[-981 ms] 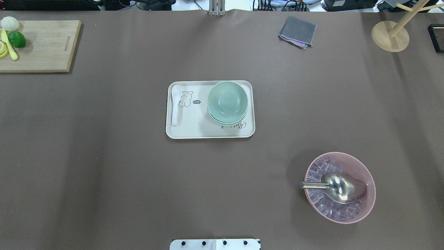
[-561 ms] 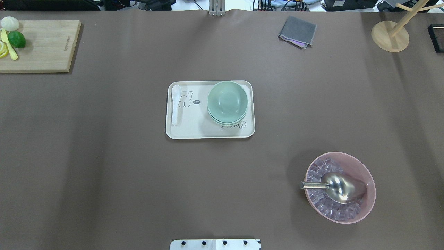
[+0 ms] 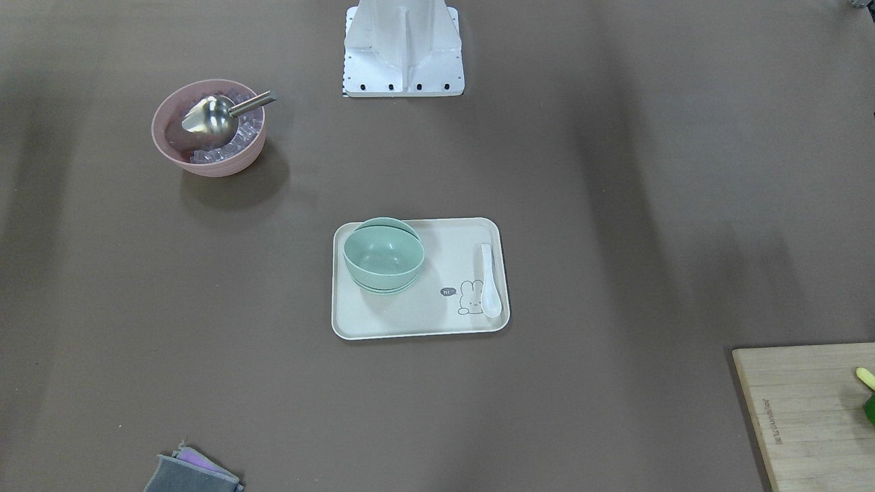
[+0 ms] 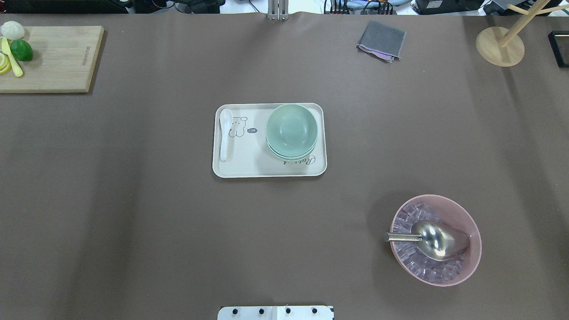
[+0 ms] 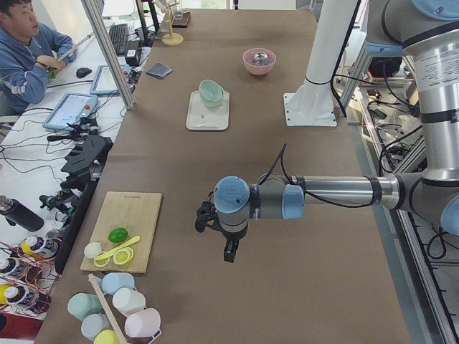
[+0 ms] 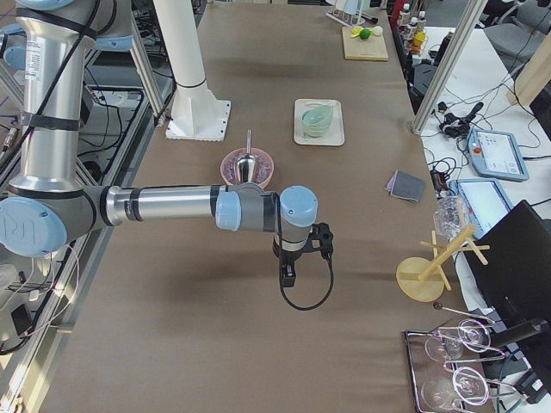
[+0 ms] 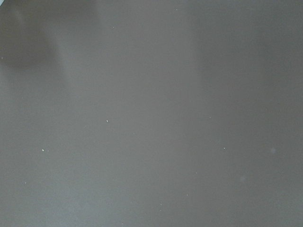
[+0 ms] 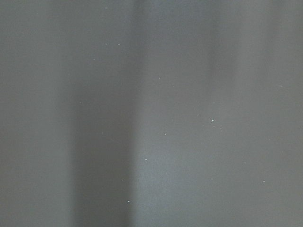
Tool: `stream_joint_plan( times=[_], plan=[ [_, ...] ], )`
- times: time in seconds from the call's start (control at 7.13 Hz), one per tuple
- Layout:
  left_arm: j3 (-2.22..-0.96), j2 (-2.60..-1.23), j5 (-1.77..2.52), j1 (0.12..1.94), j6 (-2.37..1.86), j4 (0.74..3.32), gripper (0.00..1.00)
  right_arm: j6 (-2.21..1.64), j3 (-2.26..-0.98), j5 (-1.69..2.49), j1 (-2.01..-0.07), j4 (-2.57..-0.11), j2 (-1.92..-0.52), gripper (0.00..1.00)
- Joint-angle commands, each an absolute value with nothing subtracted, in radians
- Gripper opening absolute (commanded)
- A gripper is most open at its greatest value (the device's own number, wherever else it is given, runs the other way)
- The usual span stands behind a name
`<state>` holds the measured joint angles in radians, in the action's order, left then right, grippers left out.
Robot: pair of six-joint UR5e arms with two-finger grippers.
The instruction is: Stack green bowls together
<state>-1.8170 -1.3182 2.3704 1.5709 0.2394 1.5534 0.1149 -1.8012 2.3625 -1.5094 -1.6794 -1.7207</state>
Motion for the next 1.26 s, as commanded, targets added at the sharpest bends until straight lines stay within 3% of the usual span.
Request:
stream_joint_plan(
  times=[0.0, 1.12],
  plan=[
    [-1.831, -1.309, 2.365, 1.572, 0.239, 1.554, 0.98, 0.115, -1.802, 2.362, -1.509, -1.680, -1.720, 1.00],
    [-1.870, -1.304, 2.364, 1.574, 0.236, 1.555, 0.98, 0.114, -1.835, 2.365, -1.509, -1.680, -1.720, 1.00]
  ],
)
